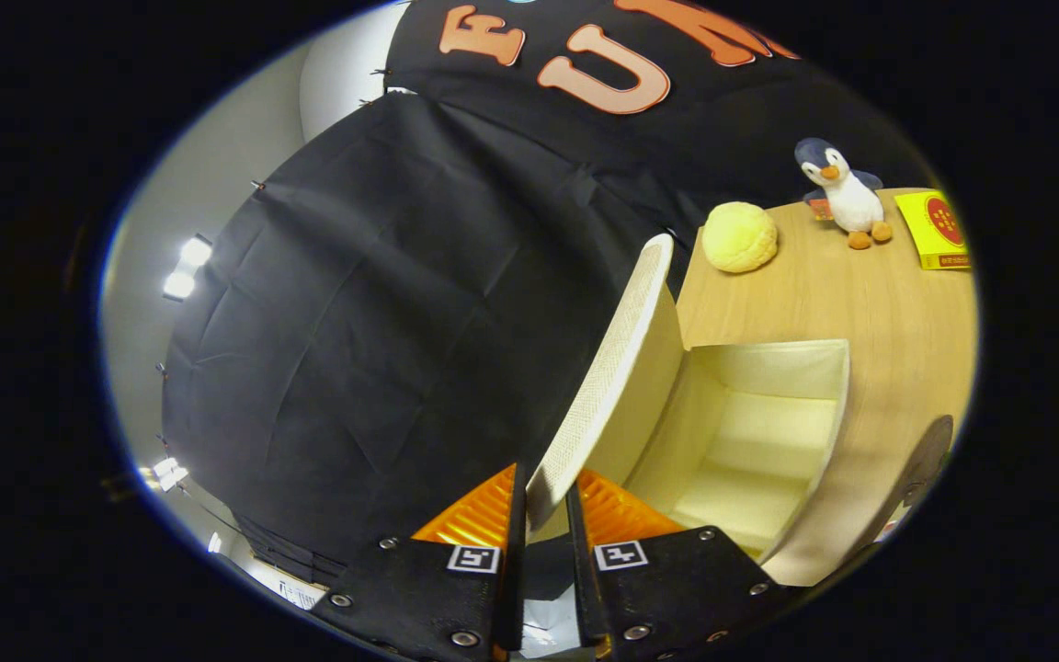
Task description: Open the storage box then place both shoes into the box .Put the left shoe in first, then the right shoe, with the right side of both shoes facing outward in a uniform manner.
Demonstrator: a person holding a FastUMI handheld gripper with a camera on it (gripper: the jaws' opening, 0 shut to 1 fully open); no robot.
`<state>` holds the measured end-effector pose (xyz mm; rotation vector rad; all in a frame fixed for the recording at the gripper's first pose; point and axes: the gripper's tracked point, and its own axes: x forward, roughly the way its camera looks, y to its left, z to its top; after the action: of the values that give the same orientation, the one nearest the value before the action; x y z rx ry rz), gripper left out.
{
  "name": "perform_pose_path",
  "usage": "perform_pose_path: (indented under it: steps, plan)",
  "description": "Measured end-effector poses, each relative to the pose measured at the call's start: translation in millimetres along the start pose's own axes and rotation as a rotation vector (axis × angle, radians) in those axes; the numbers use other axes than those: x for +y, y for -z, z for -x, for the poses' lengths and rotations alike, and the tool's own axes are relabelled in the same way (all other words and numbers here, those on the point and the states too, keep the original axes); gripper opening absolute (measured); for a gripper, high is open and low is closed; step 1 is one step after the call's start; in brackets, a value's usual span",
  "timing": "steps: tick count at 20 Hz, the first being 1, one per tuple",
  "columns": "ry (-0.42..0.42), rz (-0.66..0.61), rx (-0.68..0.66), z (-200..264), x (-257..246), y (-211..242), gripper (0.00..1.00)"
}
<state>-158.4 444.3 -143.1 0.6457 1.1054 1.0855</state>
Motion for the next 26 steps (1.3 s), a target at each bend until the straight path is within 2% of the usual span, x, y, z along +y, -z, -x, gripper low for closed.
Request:
perform_pose_path:
  steps: [1,4,6,7,8,9,10,11,13,17,20,24,26]
  plan:
    - [-0.005,0.003,0.007,-9.7,8.3,0.4,0.2]
    - [-0.003,-0.01,-0.003,-42.9,23.1,-5.2,0.19]
    - [0.028,-0.018,0.009,-65.9,25.0,-2.5,0.28]
    - [0.036,-0.032,0.028,-76.9,26.0,1.6,0.38]
    - [0.03,-0.045,0.05,-86.8,29.8,6.3,0.43]
    - [0.022,-0.057,0.068,-96.9,35.5,10.1,0.56]
    - [0.015,-0.066,0.083,-106.0,40.8,13.1,0.63]
    - [0.01,-0.071,0.092,-111.4,48.7,14.5,0.77]
    - [0.005,-0.059,0.096,-115.3,55.7,17.2,0.89]
    - [0.062,0.016,0.083,-104.8,40.6,19.4,0.93]
    - [0.129,0.039,0.058,-75.8,-3.1,17.4,0.95]
    - [0.254,0.074,-0.009,-29.0,-65.0,12.5,0.96]
    - [0.348,0.106,-0.049,0.4,-102.2,10.9,0.96]
